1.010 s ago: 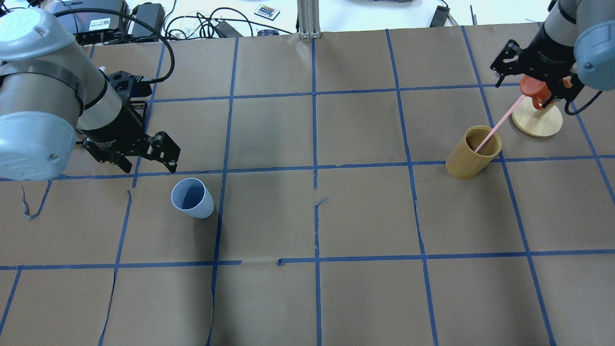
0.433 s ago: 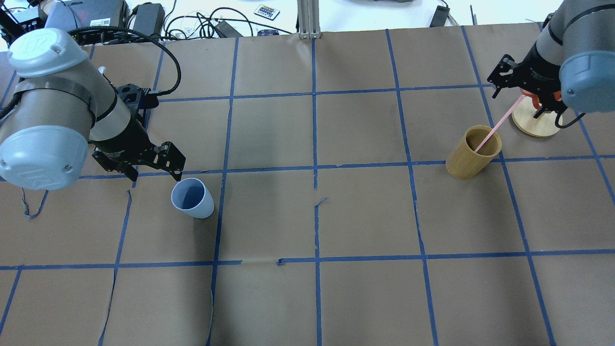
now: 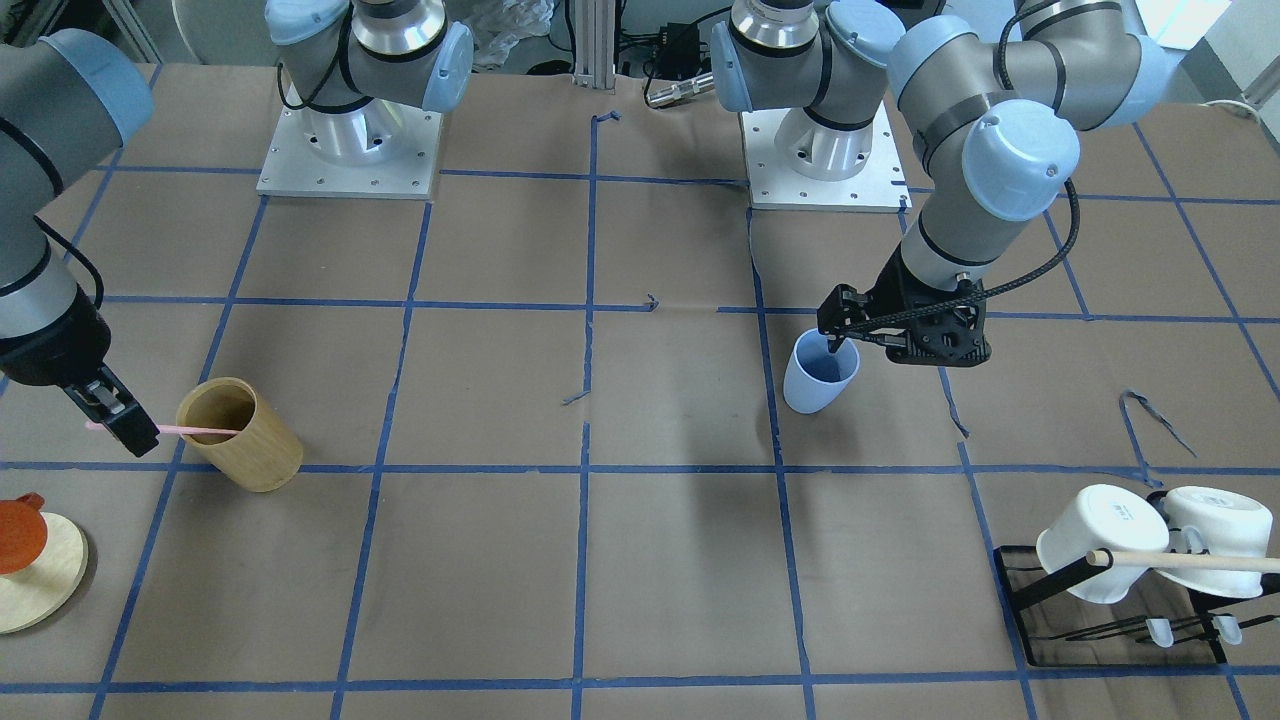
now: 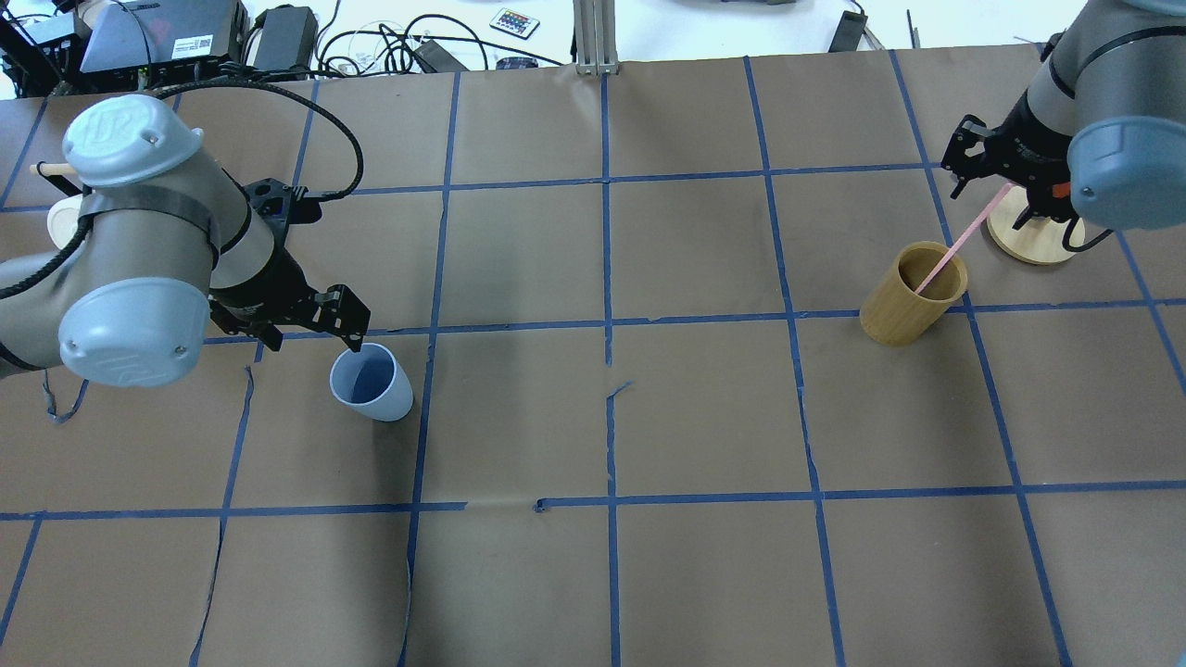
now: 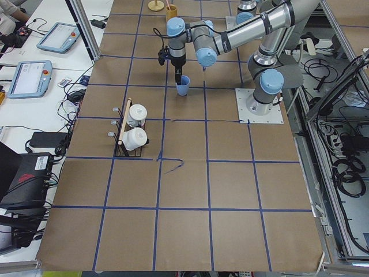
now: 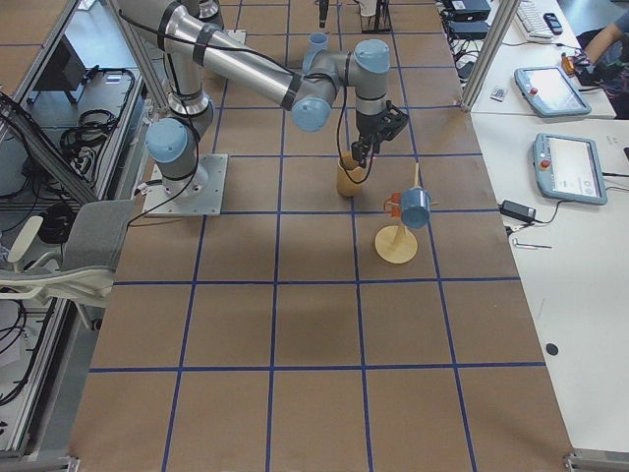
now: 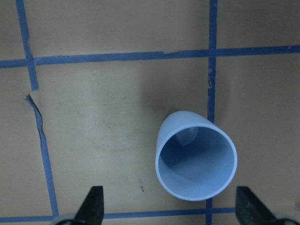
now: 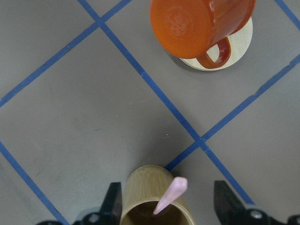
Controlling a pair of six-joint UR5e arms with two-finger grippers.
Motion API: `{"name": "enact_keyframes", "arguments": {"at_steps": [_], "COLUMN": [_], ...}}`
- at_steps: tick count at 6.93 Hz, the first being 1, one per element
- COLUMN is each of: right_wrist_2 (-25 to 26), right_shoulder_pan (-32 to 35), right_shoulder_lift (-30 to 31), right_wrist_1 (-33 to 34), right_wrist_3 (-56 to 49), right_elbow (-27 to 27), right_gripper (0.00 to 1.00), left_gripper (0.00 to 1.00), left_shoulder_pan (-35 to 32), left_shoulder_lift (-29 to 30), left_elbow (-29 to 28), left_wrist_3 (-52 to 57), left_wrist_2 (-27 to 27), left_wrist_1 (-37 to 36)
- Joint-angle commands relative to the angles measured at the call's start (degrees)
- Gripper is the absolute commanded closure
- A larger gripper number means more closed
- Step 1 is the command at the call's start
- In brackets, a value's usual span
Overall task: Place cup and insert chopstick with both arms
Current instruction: 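Reach the left gripper down to the blue cup while the right lifts the chopstick, then grasp the blue cup rim with the left gripper and lift it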
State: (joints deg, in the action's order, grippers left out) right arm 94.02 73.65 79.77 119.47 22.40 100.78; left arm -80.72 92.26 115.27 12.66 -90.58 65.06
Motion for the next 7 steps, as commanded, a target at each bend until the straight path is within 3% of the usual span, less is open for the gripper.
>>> {"name": "enact_keyframes", "arguments": {"at_steps": [1, 2, 3, 4, 6, 7], "right_wrist_2": [-0.2, -0.1, -0.2, -0.2, -0.2, -0.2], "right_shoulder_pan": [0.0, 0.0, 0.0, 0.0, 0.0, -0.1], "right_shoulder_lift": [-0.1, -0.1, -0.1, -0.1, -0.1, -0.1], "right_wrist_1": [0.2, 0.4, 0.5, 0.5, 0.5, 0.5], "right_wrist_3": [0.0, 0.0, 0.0, 0.0, 0.0, 0.0], "right_elbow": [0.0, -0.1, -0.1, -0.1, -0.1, -0.1], "right_gripper": [0.46, 0.54, 0.55, 0.66, 0.75, 0.78], "left_gripper": [0.00, 0.00, 0.01, 0.14, 1.00, 1.00], "left_shoulder_pan": [2.7, 3.0, 3.0, 3.0, 2.7, 2.5], "left_shoulder_lift": [0.6, 0.7, 1.0, 1.5, 3.1, 3.4], "left_elbow": [4.0, 5.2, 6.0, 6.1, 6.4, 6.0], "left_wrist_3": [2.8, 2.9, 2.6, 1.8, 0.9, -1.1], "left_wrist_2": [0.5, 1.9, 2.0, 2.0, 1.4, 1.8], "left_wrist_1": [-3.7, -3.6, -3.6, -4.8, -6.7, -6.9]}}
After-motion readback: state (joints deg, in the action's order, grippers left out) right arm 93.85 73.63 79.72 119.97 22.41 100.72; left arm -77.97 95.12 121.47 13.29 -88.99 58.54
